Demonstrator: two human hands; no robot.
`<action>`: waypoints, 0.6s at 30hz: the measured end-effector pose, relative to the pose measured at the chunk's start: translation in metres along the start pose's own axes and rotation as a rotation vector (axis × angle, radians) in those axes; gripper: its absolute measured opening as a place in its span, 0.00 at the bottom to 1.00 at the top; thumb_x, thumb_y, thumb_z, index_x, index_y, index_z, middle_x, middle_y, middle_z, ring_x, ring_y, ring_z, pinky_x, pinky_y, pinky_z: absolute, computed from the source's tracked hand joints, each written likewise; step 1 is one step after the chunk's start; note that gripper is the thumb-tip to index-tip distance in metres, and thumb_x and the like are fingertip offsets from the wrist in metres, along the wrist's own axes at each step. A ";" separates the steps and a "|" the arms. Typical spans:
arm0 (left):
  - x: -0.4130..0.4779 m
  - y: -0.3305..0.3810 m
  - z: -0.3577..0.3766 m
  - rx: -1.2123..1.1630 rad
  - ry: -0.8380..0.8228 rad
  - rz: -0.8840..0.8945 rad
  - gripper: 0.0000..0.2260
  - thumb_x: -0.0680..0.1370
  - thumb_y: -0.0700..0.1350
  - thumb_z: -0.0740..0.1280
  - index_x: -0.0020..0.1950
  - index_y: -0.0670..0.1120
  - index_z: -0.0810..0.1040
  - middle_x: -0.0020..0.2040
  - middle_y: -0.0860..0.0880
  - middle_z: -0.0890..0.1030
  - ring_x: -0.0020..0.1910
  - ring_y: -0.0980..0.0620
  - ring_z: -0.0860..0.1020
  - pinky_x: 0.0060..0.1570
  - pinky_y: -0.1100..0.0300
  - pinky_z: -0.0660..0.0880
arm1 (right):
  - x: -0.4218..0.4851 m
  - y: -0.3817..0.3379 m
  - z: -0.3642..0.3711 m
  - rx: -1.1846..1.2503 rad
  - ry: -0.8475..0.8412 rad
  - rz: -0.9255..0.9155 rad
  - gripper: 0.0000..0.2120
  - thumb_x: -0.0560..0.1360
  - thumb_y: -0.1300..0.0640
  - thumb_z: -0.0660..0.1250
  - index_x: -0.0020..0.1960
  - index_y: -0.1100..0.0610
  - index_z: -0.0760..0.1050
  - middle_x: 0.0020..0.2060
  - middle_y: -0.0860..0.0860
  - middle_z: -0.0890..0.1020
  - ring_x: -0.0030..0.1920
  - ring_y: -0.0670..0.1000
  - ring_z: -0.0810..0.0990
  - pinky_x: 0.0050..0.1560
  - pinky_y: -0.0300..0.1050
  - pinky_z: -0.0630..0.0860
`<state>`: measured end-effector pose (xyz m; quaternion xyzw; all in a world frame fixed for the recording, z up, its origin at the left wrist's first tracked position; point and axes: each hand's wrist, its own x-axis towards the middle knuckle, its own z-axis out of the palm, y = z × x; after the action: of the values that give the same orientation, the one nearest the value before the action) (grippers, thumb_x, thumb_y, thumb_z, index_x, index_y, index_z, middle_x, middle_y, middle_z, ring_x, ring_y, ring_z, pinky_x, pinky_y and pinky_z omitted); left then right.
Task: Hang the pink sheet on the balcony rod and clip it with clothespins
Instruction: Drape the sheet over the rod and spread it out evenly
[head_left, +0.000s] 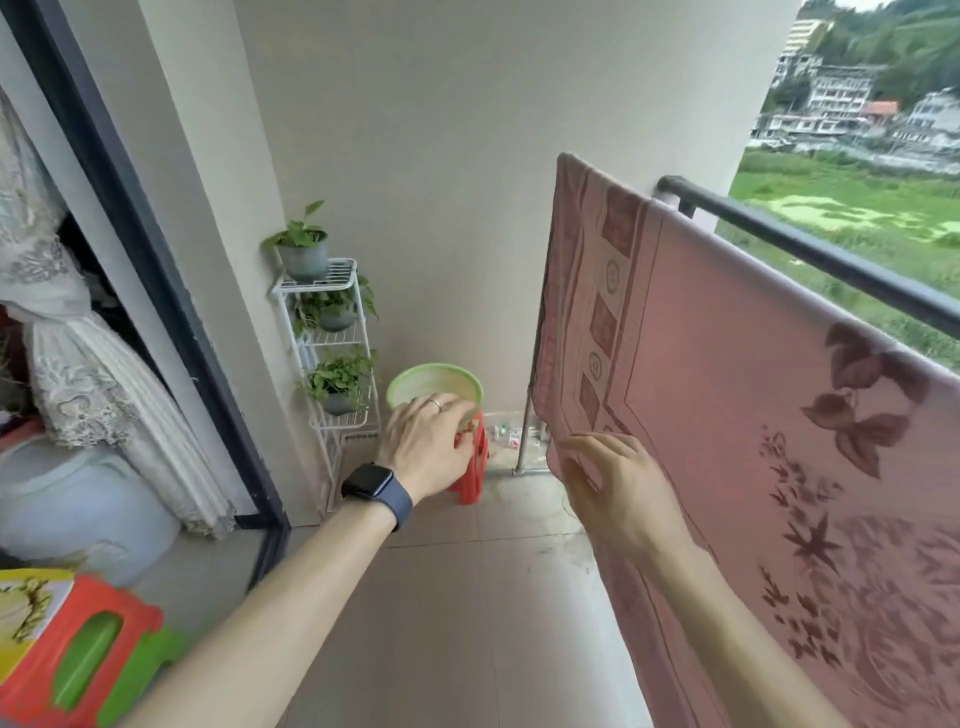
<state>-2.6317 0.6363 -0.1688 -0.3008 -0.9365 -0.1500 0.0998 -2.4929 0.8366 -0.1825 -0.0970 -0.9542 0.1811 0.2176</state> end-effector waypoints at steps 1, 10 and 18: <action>0.022 -0.012 0.002 -0.004 0.001 -0.008 0.19 0.77 0.50 0.63 0.69 0.53 0.75 0.67 0.52 0.76 0.65 0.47 0.73 0.66 0.52 0.67 | 0.024 0.000 0.006 -0.007 -0.001 -0.004 0.14 0.77 0.49 0.62 0.58 0.46 0.81 0.57 0.41 0.83 0.60 0.53 0.77 0.56 0.51 0.77; 0.257 -0.111 0.059 -0.057 -0.054 0.065 0.20 0.77 0.50 0.63 0.69 0.54 0.73 0.69 0.53 0.75 0.67 0.48 0.72 0.65 0.54 0.69 | 0.249 0.033 0.056 -0.159 0.035 0.021 0.12 0.78 0.53 0.66 0.61 0.48 0.80 0.60 0.44 0.82 0.63 0.55 0.76 0.58 0.54 0.77; 0.489 -0.125 0.082 -0.192 -0.115 0.187 0.21 0.77 0.50 0.62 0.71 0.55 0.71 0.70 0.52 0.74 0.67 0.47 0.73 0.65 0.55 0.68 | 0.450 0.058 0.042 -0.399 0.159 0.087 0.15 0.79 0.49 0.65 0.66 0.48 0.77 0.65 0.47 0.78 0.68 0.55 0.72 0.62 0.56 0.74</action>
<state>-3.1045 0.8285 -0.1374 -0.4030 -0.8900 -0.2113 0.0304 -2.9047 0.9962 -0.0689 -0.1934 -0.9458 -0.0104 0.2608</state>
